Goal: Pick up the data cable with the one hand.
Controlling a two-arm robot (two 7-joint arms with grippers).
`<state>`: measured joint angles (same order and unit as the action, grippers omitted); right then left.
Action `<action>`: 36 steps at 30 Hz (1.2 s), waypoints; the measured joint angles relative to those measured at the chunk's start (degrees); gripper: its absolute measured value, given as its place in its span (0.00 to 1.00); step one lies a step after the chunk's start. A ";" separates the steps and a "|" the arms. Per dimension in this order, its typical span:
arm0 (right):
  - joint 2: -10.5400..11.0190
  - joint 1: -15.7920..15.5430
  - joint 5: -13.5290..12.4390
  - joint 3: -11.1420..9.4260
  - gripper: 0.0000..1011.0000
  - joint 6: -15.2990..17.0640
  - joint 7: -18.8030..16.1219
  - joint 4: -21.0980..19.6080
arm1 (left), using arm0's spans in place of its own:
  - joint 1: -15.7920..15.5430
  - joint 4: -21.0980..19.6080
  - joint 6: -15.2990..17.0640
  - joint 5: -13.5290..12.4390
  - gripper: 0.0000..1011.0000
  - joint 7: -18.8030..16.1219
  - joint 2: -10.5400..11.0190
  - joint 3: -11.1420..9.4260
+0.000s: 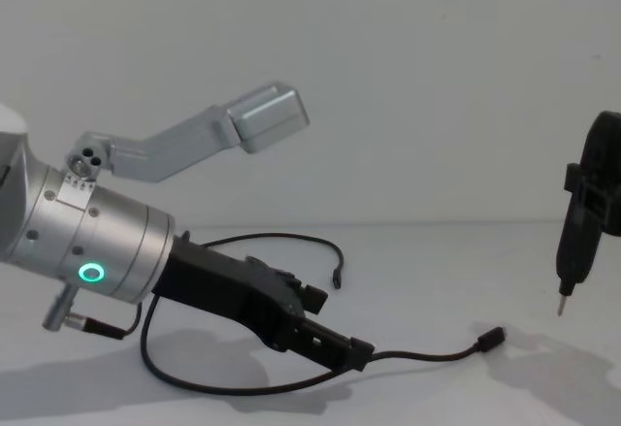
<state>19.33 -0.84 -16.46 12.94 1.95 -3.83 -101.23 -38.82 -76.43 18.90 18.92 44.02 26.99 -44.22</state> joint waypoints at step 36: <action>0.00 0.00 0.00 0.00 0.26 0.00 0.00 0.00 | -0.75 3.59 -0.73 -1.30 0.63 -0.40 -1.94 -1.64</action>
<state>19.33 -0.84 -16.46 12.94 1.95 -3.82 -101.23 -39.57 -72.84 18.17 17.62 43.62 25.05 -45.86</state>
